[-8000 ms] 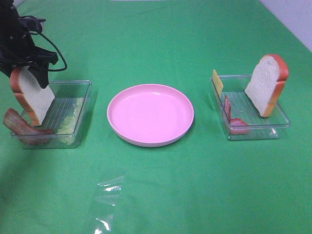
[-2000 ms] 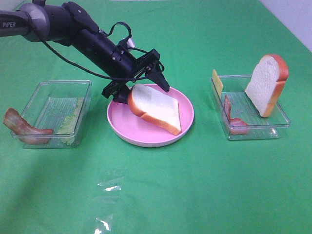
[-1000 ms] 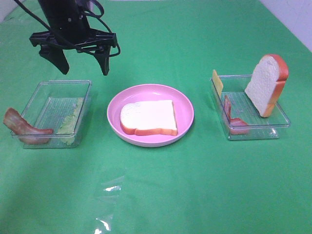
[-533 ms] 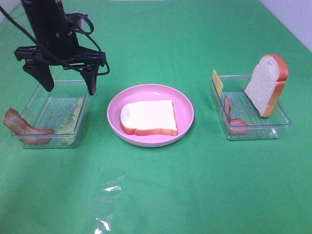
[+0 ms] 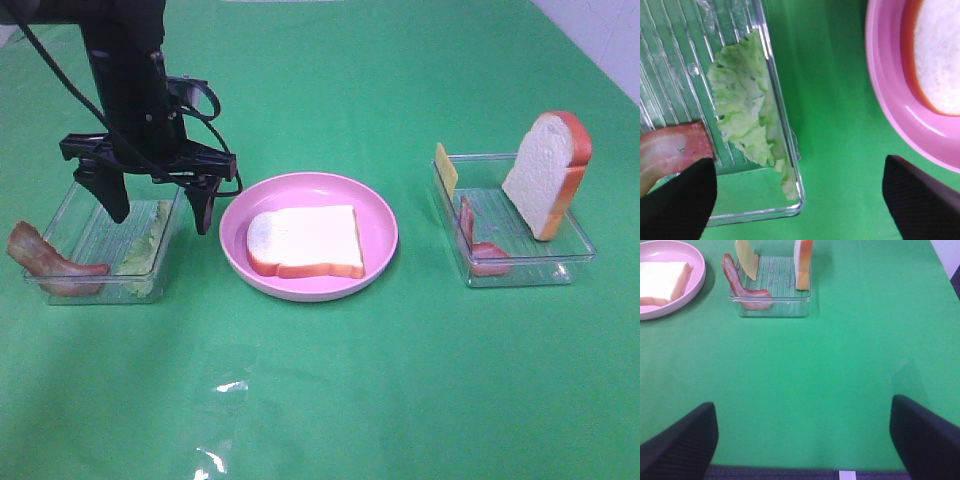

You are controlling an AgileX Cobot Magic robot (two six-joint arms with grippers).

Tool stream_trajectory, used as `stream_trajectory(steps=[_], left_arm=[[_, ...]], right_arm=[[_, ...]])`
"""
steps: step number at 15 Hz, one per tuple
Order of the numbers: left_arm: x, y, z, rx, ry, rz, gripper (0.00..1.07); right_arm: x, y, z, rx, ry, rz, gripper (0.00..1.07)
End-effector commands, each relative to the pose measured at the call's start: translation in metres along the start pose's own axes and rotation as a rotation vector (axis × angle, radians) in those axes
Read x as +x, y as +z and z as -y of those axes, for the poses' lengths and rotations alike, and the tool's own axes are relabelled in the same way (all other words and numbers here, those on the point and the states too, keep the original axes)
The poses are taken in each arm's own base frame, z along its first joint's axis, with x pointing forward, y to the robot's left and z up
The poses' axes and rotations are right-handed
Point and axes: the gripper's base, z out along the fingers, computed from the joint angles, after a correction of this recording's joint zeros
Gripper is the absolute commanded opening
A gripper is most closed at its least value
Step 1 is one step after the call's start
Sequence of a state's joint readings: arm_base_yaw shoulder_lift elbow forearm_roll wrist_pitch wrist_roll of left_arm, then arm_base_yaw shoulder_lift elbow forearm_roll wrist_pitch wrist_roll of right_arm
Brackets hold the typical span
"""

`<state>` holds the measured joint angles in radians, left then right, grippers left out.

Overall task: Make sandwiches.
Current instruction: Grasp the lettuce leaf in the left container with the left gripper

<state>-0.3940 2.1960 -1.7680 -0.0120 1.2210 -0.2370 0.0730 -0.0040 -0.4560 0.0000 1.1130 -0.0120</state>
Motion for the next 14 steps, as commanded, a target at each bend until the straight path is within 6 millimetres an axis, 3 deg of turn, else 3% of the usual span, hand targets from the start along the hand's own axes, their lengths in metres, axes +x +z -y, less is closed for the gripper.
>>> stream_trajectory(steps=[1,5,10,14], left_arm=[[0.0005,0.016,0.0005,-0.022,0.0,-0.04,0.82],[-0.0012,0.0243,0.0008,-0.023,0.0,-0.047,0.8],[-0.0019,0.0243,-0.0001,-0.033,0.004,-0.039,0.45],[-0.0021,0.0242,-0.0009,-0.042,0.026,-0.037,0.27]], right_arm=[[0.0018,-0.002,0.0,0.001,-0.008,0.037,0.9],[0.0018,-0.002,0.0,0.001,-0.008,0.037,0.9],[0.0018,-0.002,0.0,0.001,-0.008,0.037,0.9],[0.0018,-0.002,0.0,0.001,-0.008,0.037,0.9]])
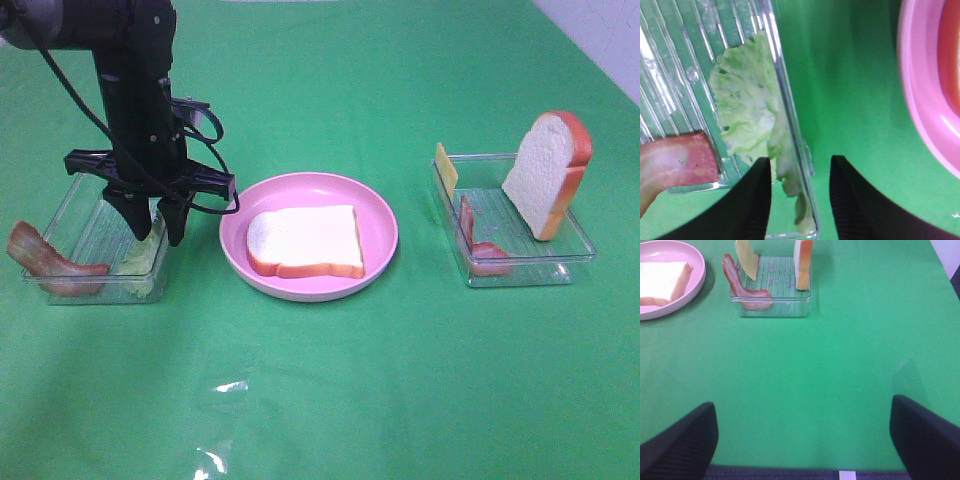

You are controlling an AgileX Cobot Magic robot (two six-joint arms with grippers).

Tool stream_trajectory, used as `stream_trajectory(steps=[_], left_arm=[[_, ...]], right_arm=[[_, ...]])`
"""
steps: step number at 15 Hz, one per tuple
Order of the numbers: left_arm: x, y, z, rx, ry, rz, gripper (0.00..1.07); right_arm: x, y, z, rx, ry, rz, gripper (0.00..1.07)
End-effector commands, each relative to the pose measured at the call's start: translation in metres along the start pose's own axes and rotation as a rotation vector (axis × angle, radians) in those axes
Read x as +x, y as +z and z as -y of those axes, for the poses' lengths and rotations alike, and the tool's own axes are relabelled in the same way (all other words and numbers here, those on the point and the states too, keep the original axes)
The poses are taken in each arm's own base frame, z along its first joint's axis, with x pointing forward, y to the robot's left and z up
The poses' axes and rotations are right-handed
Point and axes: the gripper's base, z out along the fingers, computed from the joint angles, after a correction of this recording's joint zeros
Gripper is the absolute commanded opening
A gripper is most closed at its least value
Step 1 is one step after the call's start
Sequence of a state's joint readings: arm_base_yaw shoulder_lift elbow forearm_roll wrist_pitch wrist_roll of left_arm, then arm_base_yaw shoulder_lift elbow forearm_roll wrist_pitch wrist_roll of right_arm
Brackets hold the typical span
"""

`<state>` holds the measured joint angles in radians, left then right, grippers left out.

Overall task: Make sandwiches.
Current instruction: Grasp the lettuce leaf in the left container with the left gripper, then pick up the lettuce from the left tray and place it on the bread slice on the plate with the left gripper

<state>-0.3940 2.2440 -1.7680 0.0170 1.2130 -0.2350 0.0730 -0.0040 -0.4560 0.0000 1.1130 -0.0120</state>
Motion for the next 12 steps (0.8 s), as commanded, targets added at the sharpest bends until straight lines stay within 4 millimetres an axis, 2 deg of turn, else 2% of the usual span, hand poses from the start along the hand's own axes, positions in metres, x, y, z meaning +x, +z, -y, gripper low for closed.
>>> stream_trajectory(steps=[1,5,12], left_arm=[[0.0009,0.003,0.0012,-0.006,0.018,-0.005,0.23],[0.0004,0.003,0.0014,-0.005,0.03,0.001,0.0],[0.0003,0.0012,-0.0015,-0.034,0.048,0.007,0.0]], right_arm=[[0.0018,-0.002,0.0,0.001,-0.008,0.037,0.9],[0.0018,-0.002,0.0,0.001,-0.008,0.037,0.9],[0.0018,-0.002,0.0,0.001,-0.008,0.037,0.9]])
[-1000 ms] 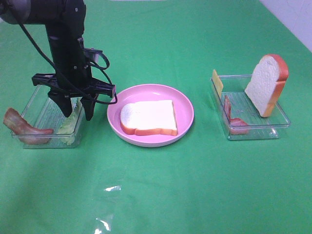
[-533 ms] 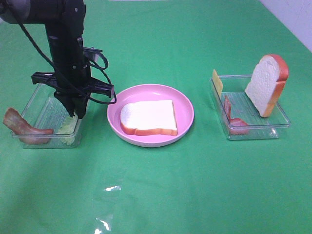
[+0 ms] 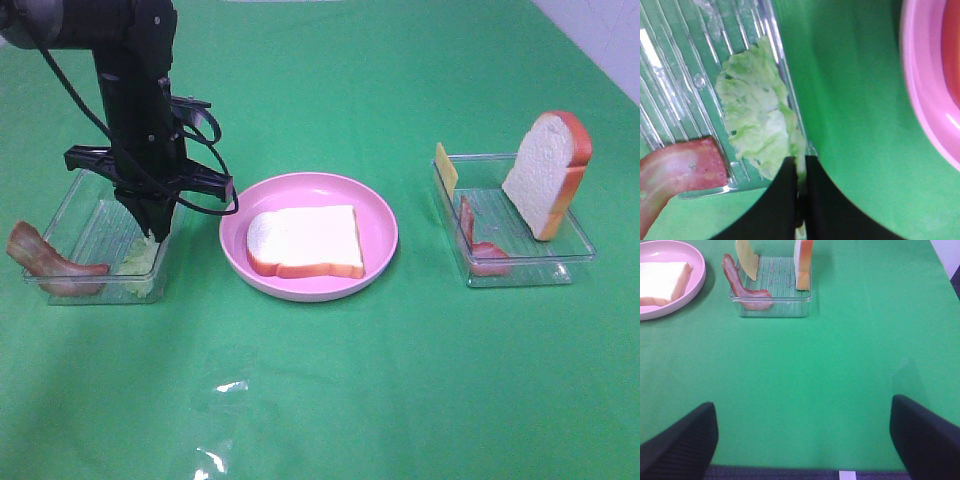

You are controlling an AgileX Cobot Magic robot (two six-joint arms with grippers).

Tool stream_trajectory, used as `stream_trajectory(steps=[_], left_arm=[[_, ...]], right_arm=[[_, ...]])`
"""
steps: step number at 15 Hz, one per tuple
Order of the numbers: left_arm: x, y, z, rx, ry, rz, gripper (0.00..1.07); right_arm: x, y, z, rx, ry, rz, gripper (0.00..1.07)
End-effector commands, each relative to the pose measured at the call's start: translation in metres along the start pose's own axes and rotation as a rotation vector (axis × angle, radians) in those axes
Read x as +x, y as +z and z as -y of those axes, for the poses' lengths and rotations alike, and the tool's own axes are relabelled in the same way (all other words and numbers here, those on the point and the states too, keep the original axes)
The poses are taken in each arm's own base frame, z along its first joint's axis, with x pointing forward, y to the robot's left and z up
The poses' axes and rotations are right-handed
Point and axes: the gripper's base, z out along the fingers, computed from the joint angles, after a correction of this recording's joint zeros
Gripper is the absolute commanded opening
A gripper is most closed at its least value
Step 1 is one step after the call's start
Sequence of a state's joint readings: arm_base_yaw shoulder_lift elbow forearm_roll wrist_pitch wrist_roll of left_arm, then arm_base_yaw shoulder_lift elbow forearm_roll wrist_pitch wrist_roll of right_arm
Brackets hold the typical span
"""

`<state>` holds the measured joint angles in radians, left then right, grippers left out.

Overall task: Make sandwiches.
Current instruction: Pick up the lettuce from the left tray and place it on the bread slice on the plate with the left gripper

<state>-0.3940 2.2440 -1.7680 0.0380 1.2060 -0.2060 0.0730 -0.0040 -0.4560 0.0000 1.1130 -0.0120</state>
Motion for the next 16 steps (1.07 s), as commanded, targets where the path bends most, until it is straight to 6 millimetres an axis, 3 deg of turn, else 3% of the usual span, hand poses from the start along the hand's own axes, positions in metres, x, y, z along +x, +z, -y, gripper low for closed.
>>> stream_trajectory(steps=[1,3,8,13,16], left_arm=[[0.002,0.001,0.0,-0.018,0.012,-0.011,0.0],[0.003,0.0,0.0,-0.019,0.012,-0.016,0.0],[0.006,-0.026,-0.003,-0.023,0.014,0.041,0.0],[0.013,-0.079,-0.006,0.003,0.018,0.141,0.0],[0.007,-0.116,0.008,0.168,0.046,0.228,0.0]], right_arm=[[0.002,-0.002,0.0,0.001,-0.008,0.037,0.9],[0.002,-0.002,0.0,0.001,-0.008,0.037,0.9],[0.002,-0.002,0.0,0.001,-0.008,0.037,0.9],[0.002,-0.002,0.0,0.001,-0.008,0.037,0.9],[0.002,-0.002,0.0,0.001,-0.008,0.037,0.9]])
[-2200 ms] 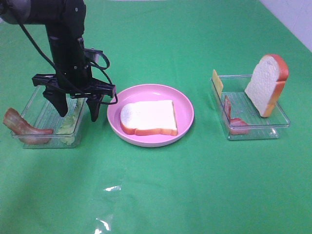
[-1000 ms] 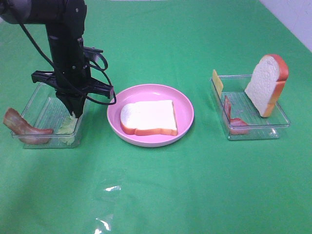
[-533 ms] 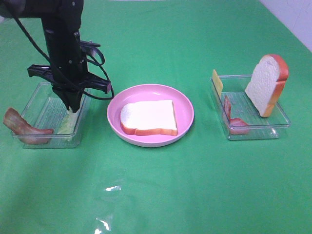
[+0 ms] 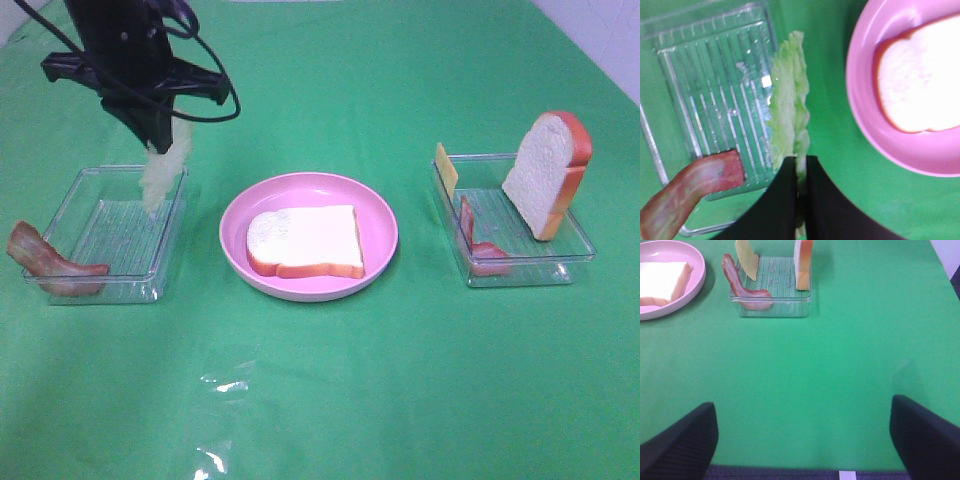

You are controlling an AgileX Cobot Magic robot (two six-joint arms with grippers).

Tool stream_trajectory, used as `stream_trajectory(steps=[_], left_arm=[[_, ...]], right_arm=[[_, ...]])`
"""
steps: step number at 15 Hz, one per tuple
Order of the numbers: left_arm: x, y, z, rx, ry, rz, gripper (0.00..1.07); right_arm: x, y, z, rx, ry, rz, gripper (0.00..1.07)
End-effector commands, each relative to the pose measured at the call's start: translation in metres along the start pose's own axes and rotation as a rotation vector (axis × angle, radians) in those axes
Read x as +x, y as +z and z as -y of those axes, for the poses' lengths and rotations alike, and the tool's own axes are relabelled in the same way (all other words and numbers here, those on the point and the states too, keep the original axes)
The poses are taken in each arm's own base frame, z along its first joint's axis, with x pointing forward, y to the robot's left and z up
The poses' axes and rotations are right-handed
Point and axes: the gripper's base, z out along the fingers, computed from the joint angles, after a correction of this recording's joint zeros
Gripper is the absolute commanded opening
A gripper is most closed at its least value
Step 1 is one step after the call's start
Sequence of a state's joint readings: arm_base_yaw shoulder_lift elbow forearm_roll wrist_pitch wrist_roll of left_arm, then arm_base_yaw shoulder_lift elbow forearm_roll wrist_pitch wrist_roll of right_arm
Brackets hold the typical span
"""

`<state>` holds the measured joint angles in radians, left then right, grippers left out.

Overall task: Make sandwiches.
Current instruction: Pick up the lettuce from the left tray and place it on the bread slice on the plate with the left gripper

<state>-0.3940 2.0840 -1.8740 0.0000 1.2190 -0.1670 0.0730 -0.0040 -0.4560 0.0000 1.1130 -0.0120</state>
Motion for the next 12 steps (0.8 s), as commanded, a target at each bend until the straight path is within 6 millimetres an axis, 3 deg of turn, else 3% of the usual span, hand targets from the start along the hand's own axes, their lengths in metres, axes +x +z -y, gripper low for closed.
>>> stream_trajectory(steps=[1,3,7,12], left_arm=[[-0.004,-0.025,0.019,0.18,0.034,0.027,0.0],[-0.01,-0.032,0.036,0.361,0.057,0.092,0.0],[-0.021,-0.009,0.066,0.693,0.089,0.136,0.0],[-0.024,0.031,0.086,0.739,0.088,0.125,0.0]], right_arm=[[0.002,-0.002,0.0,0.001,-0.008,0.037,0.9],[0.002,-0.002,0.0,0.001,-0.008,0.037,0.9],[0.002,-0.002,0.0,0.001,-0.008,0.037,0.9],[0.002,-0.002,0.0,0.001,-0.008,0.035,0.9]])
